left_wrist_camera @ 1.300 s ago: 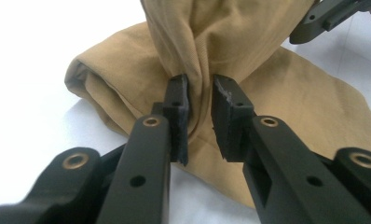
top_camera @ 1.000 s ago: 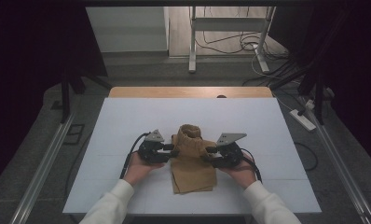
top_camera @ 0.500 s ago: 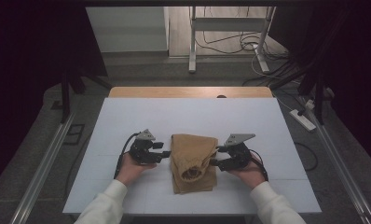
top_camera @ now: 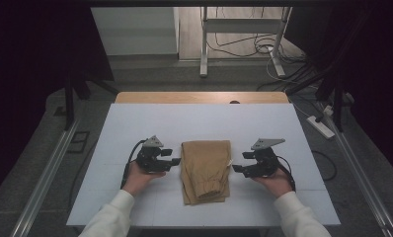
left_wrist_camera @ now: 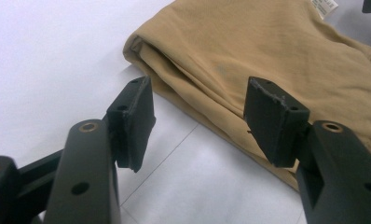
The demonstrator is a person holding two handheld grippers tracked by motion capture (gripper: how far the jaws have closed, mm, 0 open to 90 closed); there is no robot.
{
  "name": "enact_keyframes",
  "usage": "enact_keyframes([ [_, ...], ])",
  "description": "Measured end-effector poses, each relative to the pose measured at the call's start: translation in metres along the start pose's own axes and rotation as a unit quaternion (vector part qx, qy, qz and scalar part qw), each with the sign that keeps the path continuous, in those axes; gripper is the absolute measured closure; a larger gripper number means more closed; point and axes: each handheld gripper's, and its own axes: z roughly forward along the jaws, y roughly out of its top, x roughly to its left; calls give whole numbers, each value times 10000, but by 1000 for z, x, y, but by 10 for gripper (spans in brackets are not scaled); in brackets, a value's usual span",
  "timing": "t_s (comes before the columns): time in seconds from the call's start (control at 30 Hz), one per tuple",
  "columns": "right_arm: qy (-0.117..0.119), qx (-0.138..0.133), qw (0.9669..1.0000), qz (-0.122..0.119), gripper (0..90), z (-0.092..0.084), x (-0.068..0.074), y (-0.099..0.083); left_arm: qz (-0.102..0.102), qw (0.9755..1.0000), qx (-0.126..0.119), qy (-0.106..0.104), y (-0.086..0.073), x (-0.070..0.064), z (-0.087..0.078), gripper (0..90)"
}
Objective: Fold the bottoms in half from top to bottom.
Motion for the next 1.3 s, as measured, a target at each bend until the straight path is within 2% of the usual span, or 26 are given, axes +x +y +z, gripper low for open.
enact_keyframes([
  [0.4, 73, -9, 10000, -47, 296, 9, 5, 4, 35, 10000, 5, -11, 3, -1, 2, 412],
  [0.67, 52, -145, 9999, 12, 295, 15, 2, 12, -20, 10000, -30, -7, 7, 1, 3, 405],
  [0.93, -1, -275, 9996, 102, 296, 27, -6, 27, -122, 9999, -48, -9, 15, 7, 9, 396],
  [1.13, -91, -205, 9996, 176, 296, 40, -18, 39, -209, 9997, -99, 56, 25, 13, 15, 379],
  [1.23, -170, -173, 9996, 156, 296, 45, -23, 43, -227, 9997, -34, 78, 31, 17, 20, 366],
  [1.3, -175, -231, 9994, 199, 298, 48, -27, 48, -239, 9997, -49, 98, 34, 20, 23, 359],
])
